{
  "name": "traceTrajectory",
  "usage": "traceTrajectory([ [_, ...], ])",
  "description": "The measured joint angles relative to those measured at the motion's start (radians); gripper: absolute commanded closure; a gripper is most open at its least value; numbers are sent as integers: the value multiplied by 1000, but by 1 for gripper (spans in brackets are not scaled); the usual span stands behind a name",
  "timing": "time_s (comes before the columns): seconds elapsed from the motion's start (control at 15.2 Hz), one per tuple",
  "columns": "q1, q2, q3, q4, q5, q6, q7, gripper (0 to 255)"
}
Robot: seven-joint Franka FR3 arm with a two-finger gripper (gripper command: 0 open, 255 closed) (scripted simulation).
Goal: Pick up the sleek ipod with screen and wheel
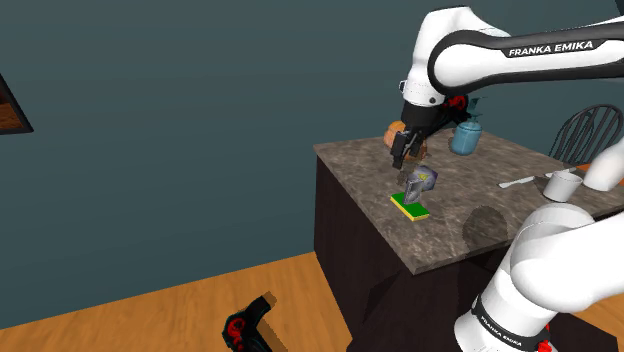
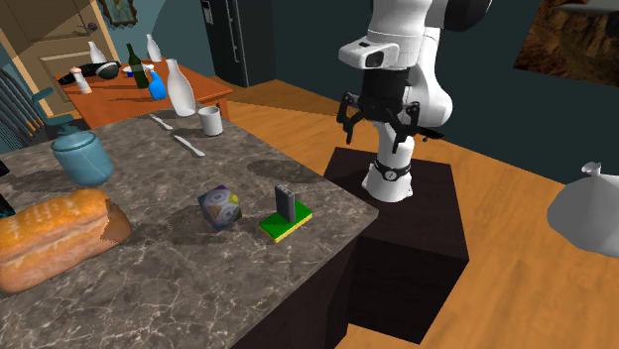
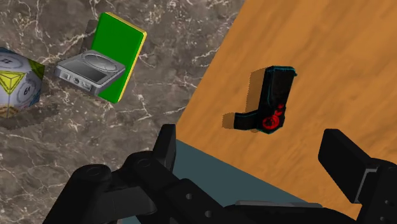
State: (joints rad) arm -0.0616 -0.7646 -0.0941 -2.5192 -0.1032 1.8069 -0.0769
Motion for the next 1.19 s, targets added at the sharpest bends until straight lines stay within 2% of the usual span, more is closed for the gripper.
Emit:
traceTrajectory([
  [0.73,-76,180,-241,-61,-113,230,-252,0],
  [1.19,-79,417,-398,-3,-105,400,-429,0],
])
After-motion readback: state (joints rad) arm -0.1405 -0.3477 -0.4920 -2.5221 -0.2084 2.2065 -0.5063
